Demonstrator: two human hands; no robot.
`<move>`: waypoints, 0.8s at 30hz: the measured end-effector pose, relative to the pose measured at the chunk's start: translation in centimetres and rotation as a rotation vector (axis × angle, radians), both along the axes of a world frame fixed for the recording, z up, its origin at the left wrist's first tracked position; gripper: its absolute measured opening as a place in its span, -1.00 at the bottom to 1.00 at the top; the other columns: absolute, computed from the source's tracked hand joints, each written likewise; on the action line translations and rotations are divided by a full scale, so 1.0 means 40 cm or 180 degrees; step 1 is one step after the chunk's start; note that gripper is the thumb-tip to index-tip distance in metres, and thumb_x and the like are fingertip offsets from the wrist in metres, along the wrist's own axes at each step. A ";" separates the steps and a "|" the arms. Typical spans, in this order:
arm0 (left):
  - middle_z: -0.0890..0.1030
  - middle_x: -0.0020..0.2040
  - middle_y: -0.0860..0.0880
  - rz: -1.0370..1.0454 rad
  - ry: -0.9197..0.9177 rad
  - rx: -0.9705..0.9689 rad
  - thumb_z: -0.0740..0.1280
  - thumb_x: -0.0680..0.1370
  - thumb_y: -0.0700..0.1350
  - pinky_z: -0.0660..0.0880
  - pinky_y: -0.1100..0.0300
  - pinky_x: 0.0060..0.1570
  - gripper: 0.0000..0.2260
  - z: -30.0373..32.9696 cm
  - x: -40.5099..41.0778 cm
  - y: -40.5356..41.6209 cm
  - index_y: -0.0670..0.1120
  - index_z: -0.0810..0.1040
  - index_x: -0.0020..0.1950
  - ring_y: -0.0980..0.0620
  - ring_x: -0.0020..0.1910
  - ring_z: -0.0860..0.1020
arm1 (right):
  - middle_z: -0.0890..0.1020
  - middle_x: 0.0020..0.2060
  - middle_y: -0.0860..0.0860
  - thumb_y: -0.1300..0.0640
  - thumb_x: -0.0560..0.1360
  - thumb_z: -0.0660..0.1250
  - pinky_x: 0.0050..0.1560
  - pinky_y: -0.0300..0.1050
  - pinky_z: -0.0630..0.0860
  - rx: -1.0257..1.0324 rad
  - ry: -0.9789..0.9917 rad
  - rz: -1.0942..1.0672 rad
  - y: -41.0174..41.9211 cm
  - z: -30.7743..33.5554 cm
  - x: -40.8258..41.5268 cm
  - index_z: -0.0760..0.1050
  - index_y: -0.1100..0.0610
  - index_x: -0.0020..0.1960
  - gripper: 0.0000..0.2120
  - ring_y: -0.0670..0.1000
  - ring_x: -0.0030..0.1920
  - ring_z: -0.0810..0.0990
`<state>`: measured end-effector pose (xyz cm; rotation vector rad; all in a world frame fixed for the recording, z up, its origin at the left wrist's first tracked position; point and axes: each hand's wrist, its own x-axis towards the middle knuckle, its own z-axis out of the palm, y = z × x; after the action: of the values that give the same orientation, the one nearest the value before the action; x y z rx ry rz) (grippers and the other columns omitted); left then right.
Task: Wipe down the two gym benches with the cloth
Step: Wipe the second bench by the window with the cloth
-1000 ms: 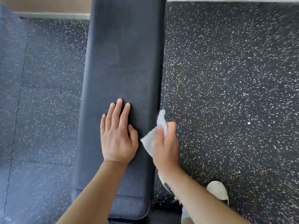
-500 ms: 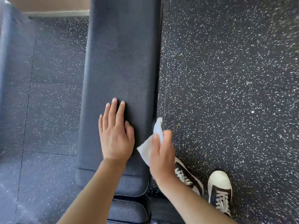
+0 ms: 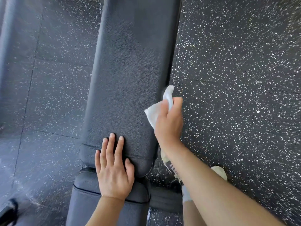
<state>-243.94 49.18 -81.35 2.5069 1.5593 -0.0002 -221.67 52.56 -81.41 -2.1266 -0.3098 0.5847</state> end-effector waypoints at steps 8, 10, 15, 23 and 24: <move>0.12 0.73 0.03 -0.0023 -0.0060 0.0082 0.17 0.55 0.04 0.01 -0.10 0.65 -0.31 -0.006 -0.002 0.000 0.10 0.15 0.71 -0.06 0.71 0.10 | 0.49 0.00 0.09 0.11 0.52 0.37 -0.19 0.07 0.42 -0.0395 -0.2160 0.1709 0.079 0.002 0.055 0.41 0.11 0.07 -0.80 0.16 -0.07 0.50; 0.13 0.73 0.02 -0.0038 -0.0081 0.0100 0.17 0.55 0.04 0.03 -0.11 0.65 -0.31 -0.007 -0.001 0.001 0.10 0.15 0.71 -0.05 0.71 0.10 | 0.52 -0.07 0.08 0.09 0.49 0.39 -0.16 0.07 0.42 -0.0261 -0.2619 0.2389 0.062 0.013 -0.009 0.44 0.09 0.01 -0.83 0.14 -0.11 0.50; 0.25 0.69 -0.05 -0.0004 -0.0255 0.0178 0.20 0.54 0.01 0.12 -0.18 0.63 -0.38 -0.005 -0.001 -0.001 -0.05 0.33 0.62 -0.06 0.70 0.14 | 0.56 -0.13 0.05 0.14 0.48 0.37 -0.19 0.04 0.50 0.0189 -0.2735 0.3920 0.023 0.042 -0.109 0.51 0.08 -0.03 -0.91 0.11 -0.16 0.58; 0.18 0.71 0.00 -0.0033 -0.0226 0.0202 0.21 0.57 0.03 0.13 -0.18 0.62 -0.37 -0.002 -0.001 -0.003 0.01 0.30 0.67 -0.06 0.69 0.15 | 0.55 0.10 0.16 0.09 0.56 0.27 -0.26 0.06 0.40 -0.0814 -0.3042 0.3373 0.287 0.073 0.243 0.50 0.19 0.22 -0.71 0.25 0.00 0.59; 0.17 0.71 0.00 -0.0024 -0.0234 0.0189 0.21 0.57 0.04 0.13 -0.18 0.62 -0.37 -0.004 -0.001 -0.003 0.01 0.29 0.67 -0.06 0.69 0.15 | 0.52 0.14 0.14 0.08 0.59 0.24 -0.23 0.05 0.33 -0.0977 -0.2876 0.3084 0.316 0.070 0.258 0.46 0.17 0.25 -0.71 0.26 0.03 0.57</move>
<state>-244.00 49.06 -81.49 2.5269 1.5432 0.1374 -211.34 65.21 -78.61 -2.3291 -1.9080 0.1229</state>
